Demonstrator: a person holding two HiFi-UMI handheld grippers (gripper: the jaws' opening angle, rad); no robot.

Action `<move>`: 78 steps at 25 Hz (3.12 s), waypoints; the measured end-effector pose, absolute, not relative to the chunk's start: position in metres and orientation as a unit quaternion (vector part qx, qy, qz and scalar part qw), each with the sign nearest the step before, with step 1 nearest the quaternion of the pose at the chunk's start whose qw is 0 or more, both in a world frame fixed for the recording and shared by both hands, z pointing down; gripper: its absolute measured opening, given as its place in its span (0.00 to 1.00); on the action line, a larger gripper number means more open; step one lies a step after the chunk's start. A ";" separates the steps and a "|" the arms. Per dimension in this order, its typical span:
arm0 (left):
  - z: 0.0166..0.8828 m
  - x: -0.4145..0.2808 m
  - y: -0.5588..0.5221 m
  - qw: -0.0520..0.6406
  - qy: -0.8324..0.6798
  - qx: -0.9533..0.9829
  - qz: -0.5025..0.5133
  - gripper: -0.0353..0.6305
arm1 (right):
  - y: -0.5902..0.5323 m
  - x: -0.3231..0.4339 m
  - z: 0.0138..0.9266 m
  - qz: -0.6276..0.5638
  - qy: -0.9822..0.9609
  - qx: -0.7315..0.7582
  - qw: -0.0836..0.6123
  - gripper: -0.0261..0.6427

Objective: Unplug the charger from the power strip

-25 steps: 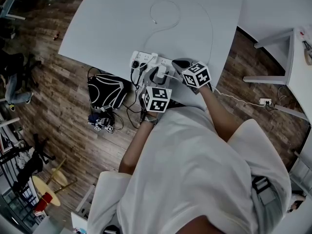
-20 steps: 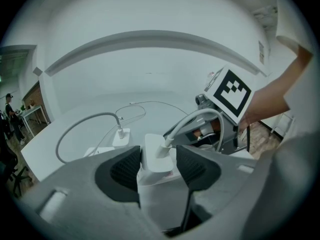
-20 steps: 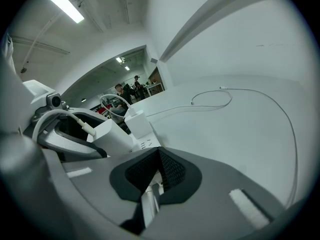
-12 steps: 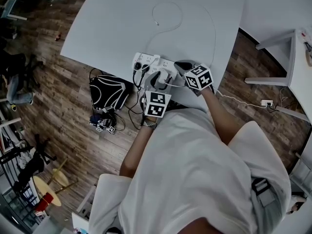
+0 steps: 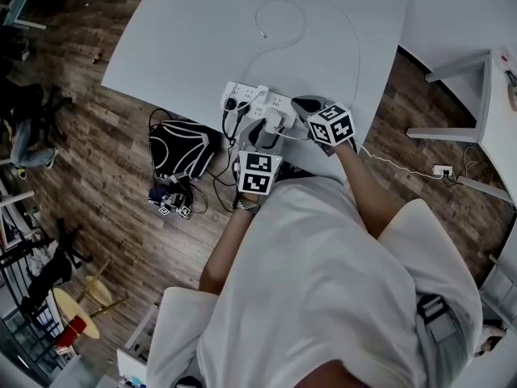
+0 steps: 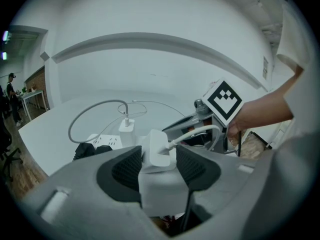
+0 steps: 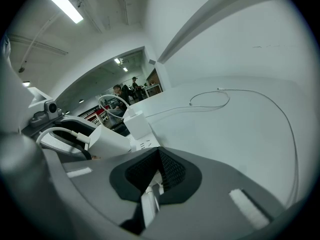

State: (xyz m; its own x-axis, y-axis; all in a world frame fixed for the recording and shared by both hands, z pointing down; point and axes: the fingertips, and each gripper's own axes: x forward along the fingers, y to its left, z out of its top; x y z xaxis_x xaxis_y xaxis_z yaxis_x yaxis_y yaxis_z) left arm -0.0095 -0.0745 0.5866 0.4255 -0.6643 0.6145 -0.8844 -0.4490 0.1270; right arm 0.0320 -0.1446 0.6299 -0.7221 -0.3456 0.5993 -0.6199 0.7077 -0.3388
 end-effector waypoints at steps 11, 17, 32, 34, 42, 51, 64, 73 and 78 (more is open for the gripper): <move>0.607 -0.017 -0.077 0.182 -0.487 0.805 0.284 0.34 | -0.146 0.031 0.631 0.266 -0.888 0.271 0.258 0.04; 0.602 -0.024 -0.079 0.162 -0.501 0.800 0.288 0.28 | -0.146 0.031 0.632 0.266 -0.889 0.270 0.258 0.04; 0.585 -0.010 -0.052 0.269 -0.453 0.829 0.186 0.27 | -0.146 0.032 0.632 0.261 -0.889 0.272 0.259 0.04; 0.588 -0.007 -0.047 0.288 -0.444 0.830 0.178 0.27 | -0.145 0.031 0.632 0.256 -0.889 0.273 0.266 0.04; 0.607 0.004 -0.035 0.341 -0.411 0.828 0.169 0.27 | -0.145 0.047 0.623 0.251 -0.883 0.301 0.259 0.04; 0.619 0.011 -0.035 0.395 -0.396 0.817 0.139 0.27 | -0.147 0.057 0.603 0.248 -0.881 0.339 0.219 0.04; 0.637 -0.006 -0.037 0.467 -0.422 0.772 0.092 0.29 | -0.140 0.060 0.591 0.250 -0.877 0.358 0.202 0.04; 0.640 -0.016 -0.044 0.441 -0.440 0.769 0.144 0.37 | -0.134 0.064 0.580 0.246 -0.868 0.381 0.200 0.04; 0.642 -0.026 -0.044 0.444 -0.443 0.764 0.148 0.39 | -0.130 0.068 0.566 0.234 -0.864 0.400 0.194 0.04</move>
